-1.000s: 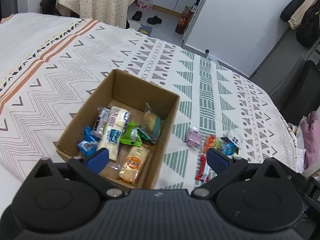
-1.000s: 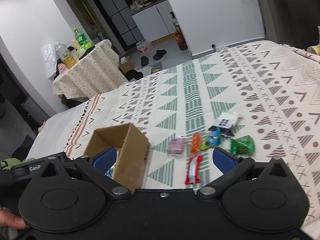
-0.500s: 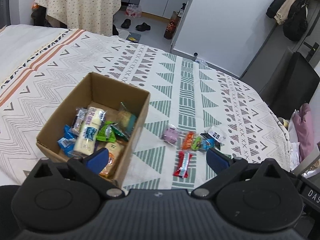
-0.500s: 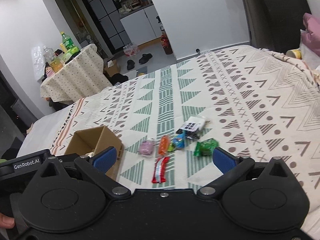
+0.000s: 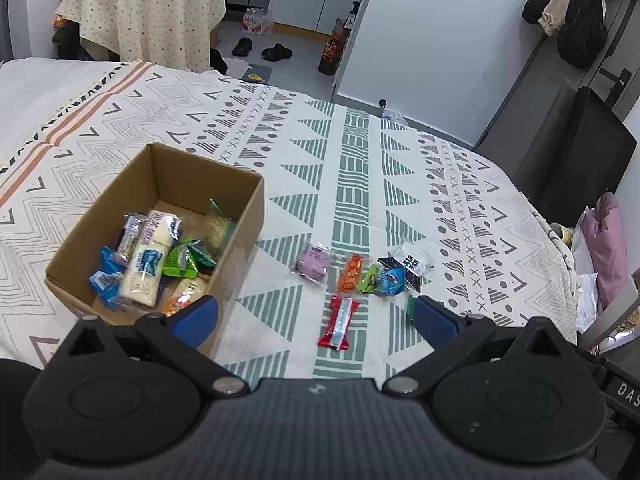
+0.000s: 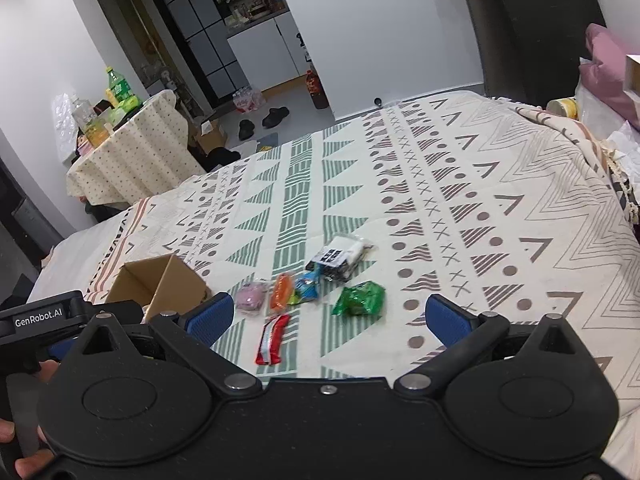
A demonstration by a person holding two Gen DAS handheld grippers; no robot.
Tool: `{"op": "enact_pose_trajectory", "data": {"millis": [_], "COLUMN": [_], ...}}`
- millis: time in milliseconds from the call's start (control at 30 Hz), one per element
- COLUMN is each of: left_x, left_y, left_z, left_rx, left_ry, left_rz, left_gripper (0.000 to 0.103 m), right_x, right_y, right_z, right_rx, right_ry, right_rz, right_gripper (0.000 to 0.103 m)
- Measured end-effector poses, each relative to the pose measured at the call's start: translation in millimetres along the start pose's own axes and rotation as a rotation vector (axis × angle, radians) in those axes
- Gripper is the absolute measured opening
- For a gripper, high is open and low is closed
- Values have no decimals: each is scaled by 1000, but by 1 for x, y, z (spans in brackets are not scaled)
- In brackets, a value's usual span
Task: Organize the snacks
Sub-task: 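Move both tools back toward the red-and-blue bar and green candy pack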
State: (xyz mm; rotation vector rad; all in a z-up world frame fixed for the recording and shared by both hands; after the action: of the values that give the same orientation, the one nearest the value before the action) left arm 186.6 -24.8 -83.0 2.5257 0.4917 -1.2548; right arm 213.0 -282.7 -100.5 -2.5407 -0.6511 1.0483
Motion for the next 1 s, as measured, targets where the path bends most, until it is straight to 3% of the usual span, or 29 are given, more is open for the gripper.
{"op": "enact_pose_trajectory", "data": {"millis": [400,567,700,1000], "left_x": [29,45,58,105], "left_y": [18,22,31,49], "left_z": [3,0,-4,4], "left_rx": [32,20,35,53], "left_ry": [-32,-45,-38,-108], "left_rz": [-71,-50,-35,-6], "left_gripper": [103,102,100,80], "right_x": [19,28,42,78], "right_y": [42,58,74,84], "right_z": [10,7,5,1], "right_rx": [105,148,210,249], "right_ry": [-7,-9,-26,-88], "right_rz": [14,3,-3,-44], "right_gripper": [103,102,91,82]}}
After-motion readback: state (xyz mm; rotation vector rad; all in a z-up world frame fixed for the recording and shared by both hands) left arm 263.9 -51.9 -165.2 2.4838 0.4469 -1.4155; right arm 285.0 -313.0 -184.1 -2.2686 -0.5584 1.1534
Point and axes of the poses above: each gripper's, at about its wrist camera, not at the fingertips, and x roughly the way its jaws point, y to its right, z to its underside, the point moved 3 cm from there along x, roughly the way its jaws point, and after that the axes turned 10 degrees about -z, right-handed, at the moved point
